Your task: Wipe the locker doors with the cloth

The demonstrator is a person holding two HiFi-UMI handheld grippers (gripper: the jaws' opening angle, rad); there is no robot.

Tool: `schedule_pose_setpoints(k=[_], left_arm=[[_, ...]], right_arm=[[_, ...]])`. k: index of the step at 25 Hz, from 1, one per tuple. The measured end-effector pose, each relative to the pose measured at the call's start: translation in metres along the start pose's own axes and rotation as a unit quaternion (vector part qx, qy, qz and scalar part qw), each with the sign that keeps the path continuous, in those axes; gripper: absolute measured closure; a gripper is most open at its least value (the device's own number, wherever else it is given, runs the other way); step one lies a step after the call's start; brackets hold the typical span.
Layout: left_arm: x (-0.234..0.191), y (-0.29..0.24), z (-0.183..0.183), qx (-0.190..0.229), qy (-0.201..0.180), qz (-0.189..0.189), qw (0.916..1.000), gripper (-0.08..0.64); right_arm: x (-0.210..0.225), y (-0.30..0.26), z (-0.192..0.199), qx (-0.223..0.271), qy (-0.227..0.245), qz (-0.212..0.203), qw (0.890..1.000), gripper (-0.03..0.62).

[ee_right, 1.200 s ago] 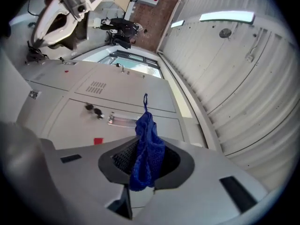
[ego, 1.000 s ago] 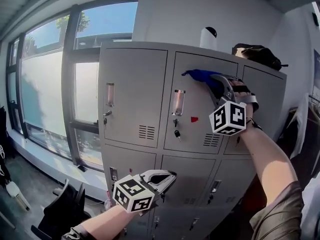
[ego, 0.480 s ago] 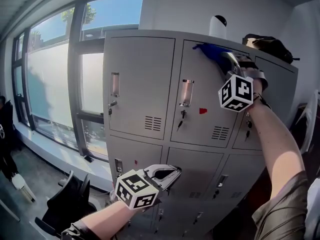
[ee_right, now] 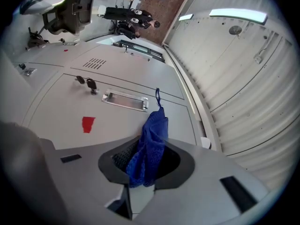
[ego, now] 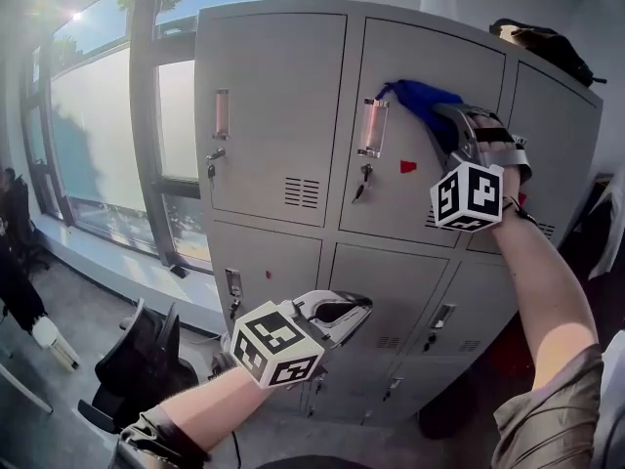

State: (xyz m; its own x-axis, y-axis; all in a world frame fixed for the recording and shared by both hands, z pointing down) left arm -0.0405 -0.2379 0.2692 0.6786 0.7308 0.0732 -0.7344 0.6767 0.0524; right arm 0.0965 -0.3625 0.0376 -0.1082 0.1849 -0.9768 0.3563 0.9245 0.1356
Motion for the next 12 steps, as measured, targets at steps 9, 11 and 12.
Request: schedule_pose_setpoints(k=[9, 11, 12], left_arm=[[0.002, -0.002, 0.011, -0.007, 0.007, 0.007, 0.9999, 0.552], [0.002, -0.002, 0.015, -0.01, 0.011, 0.007, 0.9999, 0.552], [0.002, -0.002, 0.016, -0.011, 0.013, 0.008, 0.9998, 0.552]], right_arm=[[-0.089, 0.011, -0.017, 0.029, 0.005, -0.053, 0.998, 0.515], [-0.112, 0.014, -0.02, 0.036, 0.002, -0.069, 0.997, 0.515], [-0.123, 0.016, -0.022, 0.039, -0.002, -0.077, 0.996, 0.515]])
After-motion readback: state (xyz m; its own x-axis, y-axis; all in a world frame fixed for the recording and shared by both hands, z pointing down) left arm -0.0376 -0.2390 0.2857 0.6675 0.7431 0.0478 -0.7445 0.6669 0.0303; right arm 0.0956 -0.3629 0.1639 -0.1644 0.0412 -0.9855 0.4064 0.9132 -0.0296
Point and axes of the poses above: the fingertips, and each gripper's own axes: y backward along the fingers, x to its right, z out of its underside, the point moved 8 cm from there along y, backward along the fingers, and after that the axes turned 12 degrees about -z, right-handed, at the moved point
